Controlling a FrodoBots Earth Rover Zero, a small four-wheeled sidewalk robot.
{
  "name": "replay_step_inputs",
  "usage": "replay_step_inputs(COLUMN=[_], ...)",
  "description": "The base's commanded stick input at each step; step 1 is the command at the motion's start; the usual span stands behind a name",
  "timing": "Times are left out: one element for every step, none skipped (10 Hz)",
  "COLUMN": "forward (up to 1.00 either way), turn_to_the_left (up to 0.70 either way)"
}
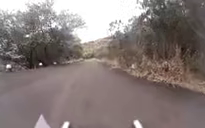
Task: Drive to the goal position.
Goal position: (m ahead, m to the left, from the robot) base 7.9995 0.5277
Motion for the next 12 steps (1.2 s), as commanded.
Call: replay_step_inputs(forward=[0.50, 0.50, 0.50, 0.50, 0.50, 0.50, 0.50, 0.50, 0.50, 0.50, 0.50, 0.50], turn_to_the_left=[0.00, 0.00, 0.00, 0.00, 0.00, 0.00, 0.00, 0.00, 0.00, 0.00, 0.00, 0.00])
